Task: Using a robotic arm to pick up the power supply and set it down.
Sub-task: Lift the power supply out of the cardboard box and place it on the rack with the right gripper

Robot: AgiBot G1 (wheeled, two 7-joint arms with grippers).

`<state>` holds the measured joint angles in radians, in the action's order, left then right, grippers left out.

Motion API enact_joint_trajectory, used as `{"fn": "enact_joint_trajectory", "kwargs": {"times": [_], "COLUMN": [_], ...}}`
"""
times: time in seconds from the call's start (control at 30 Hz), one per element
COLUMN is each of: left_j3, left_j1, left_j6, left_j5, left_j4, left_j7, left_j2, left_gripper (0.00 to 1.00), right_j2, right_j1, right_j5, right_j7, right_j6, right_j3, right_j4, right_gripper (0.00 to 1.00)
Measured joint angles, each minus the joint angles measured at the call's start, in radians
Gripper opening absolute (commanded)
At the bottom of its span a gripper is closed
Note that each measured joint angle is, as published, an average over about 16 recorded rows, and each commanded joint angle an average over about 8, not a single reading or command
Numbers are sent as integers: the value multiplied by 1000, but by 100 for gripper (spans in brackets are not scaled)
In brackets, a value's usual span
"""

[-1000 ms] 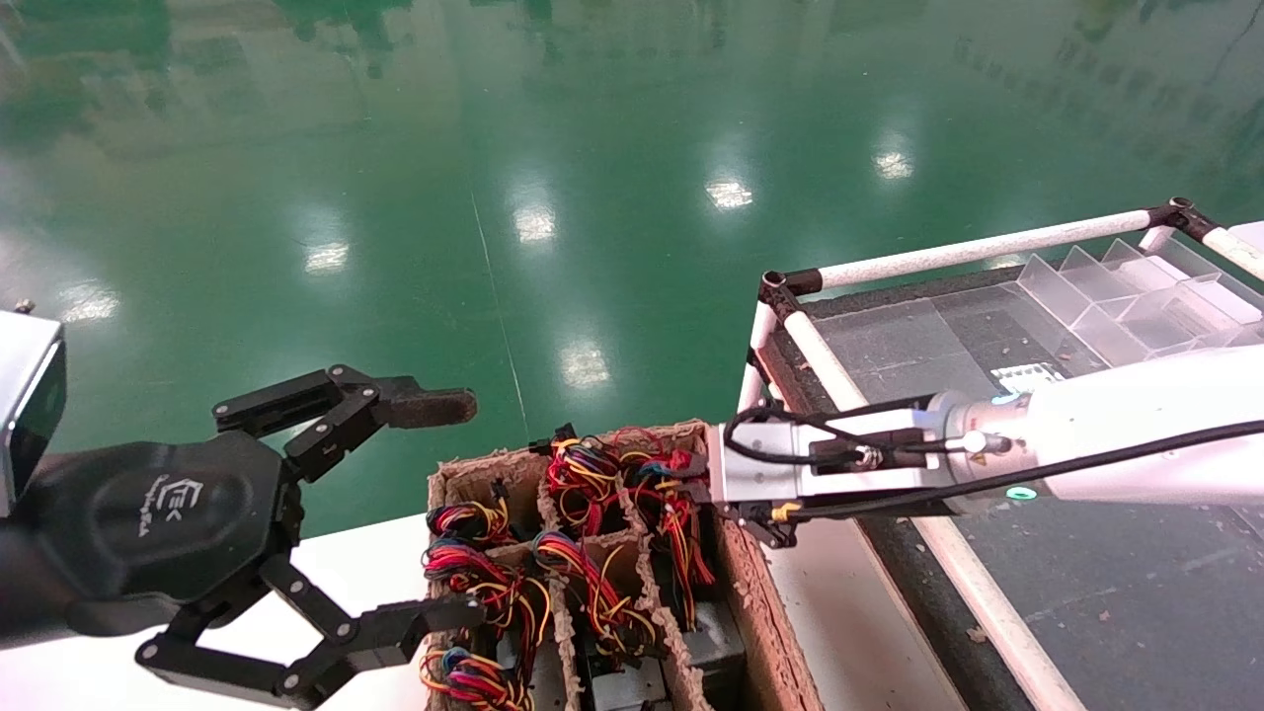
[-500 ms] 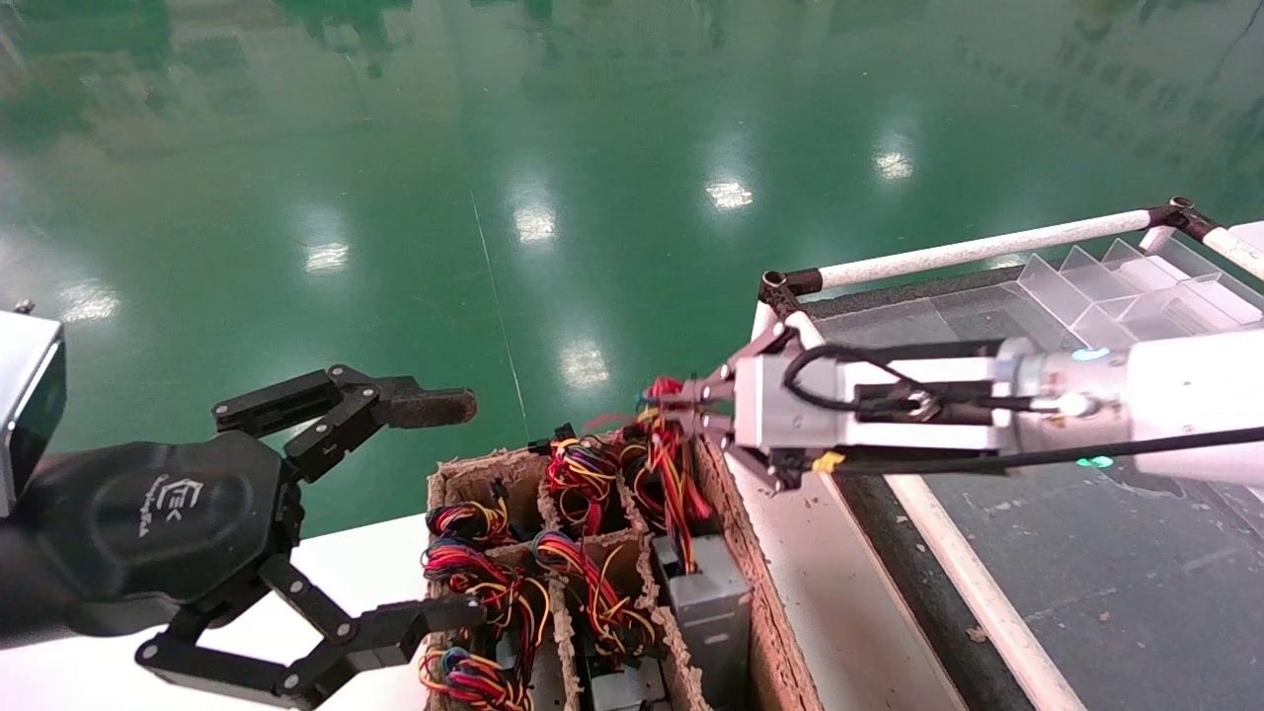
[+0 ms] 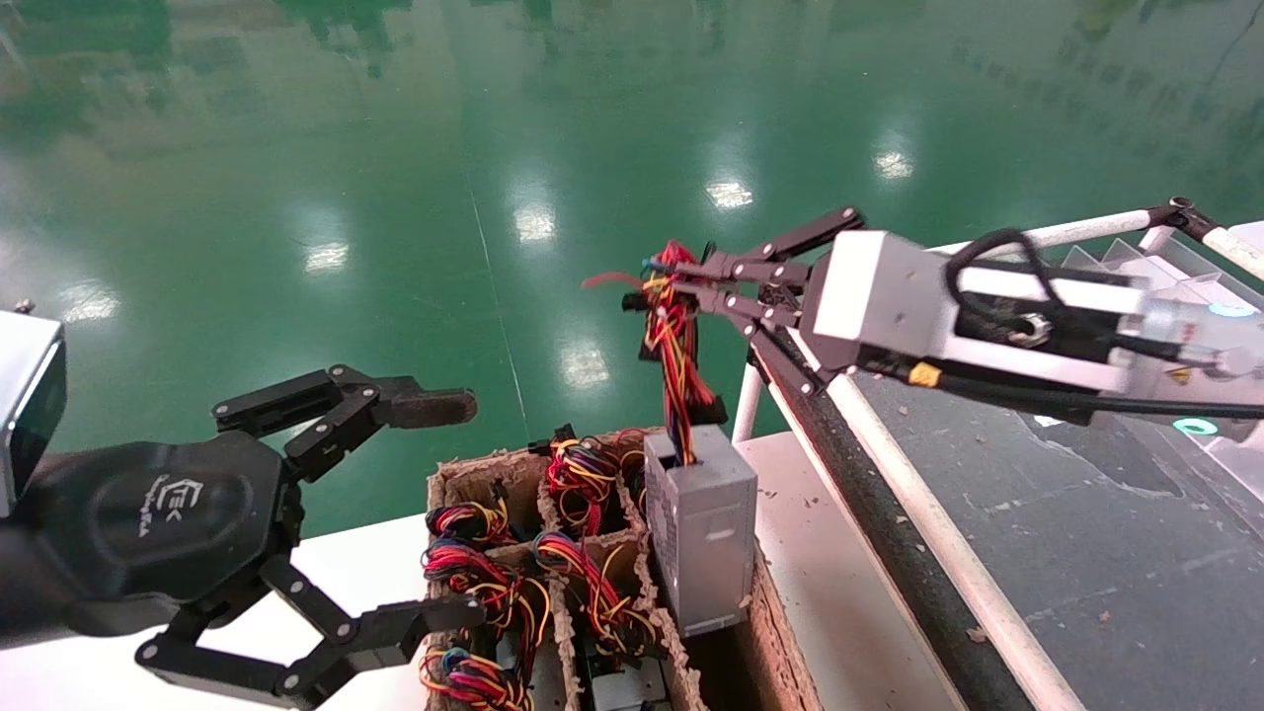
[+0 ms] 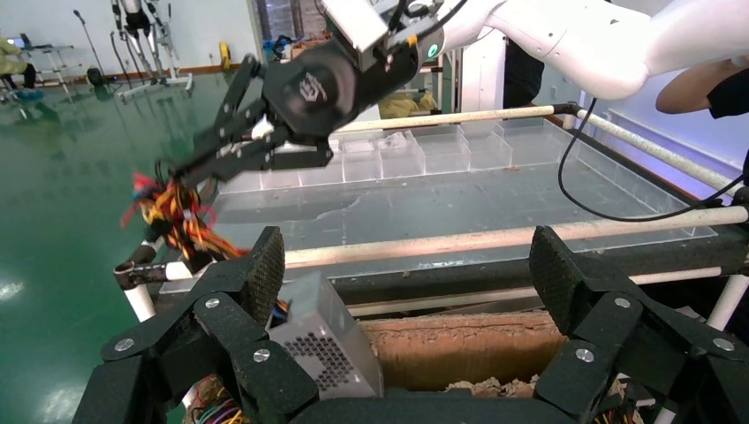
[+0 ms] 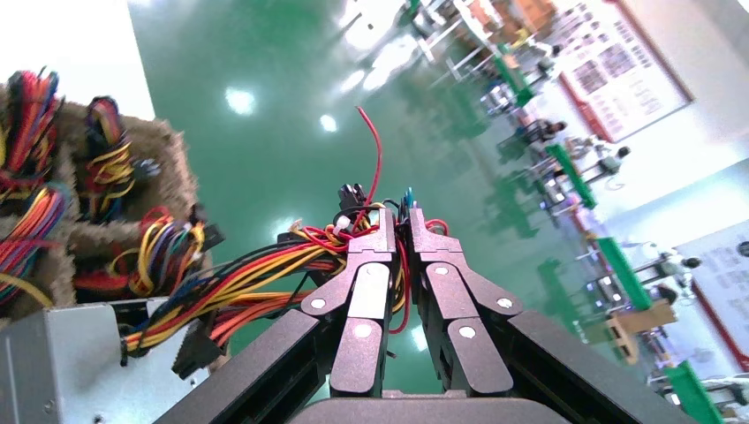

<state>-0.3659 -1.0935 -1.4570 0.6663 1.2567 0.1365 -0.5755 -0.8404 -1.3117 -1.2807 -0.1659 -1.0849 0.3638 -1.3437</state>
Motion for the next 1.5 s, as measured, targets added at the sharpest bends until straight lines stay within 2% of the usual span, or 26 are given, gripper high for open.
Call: {"fn": "enact_joint_trajectory", "kwargs": {"times": [0.37,0.73,1.17,1.5], "left_j3": [0,0,0,0], "left_j1": [0,0,0,0], "left_j6": [0,0,0,0], "left_j5": [0,0,0,0], "left_j4": [0,0,0,0], "left_j7": [0,0,0,0], "left_j2": [0,0,0,0], "left_gripper": [100,100,100,100], "right_j2": [17,10,-21,-45], "right_j1": [41,23,-63,-140], "right_j5": [115,157,133,102], "right_j7": [-83,-142,-259,-411], "right_j6": [47,89,116,129], "right_j3": [-101,-159,-177,-185], "right_j4": [17,94,334,572], "right_gripper": [0,0,0,0]}}
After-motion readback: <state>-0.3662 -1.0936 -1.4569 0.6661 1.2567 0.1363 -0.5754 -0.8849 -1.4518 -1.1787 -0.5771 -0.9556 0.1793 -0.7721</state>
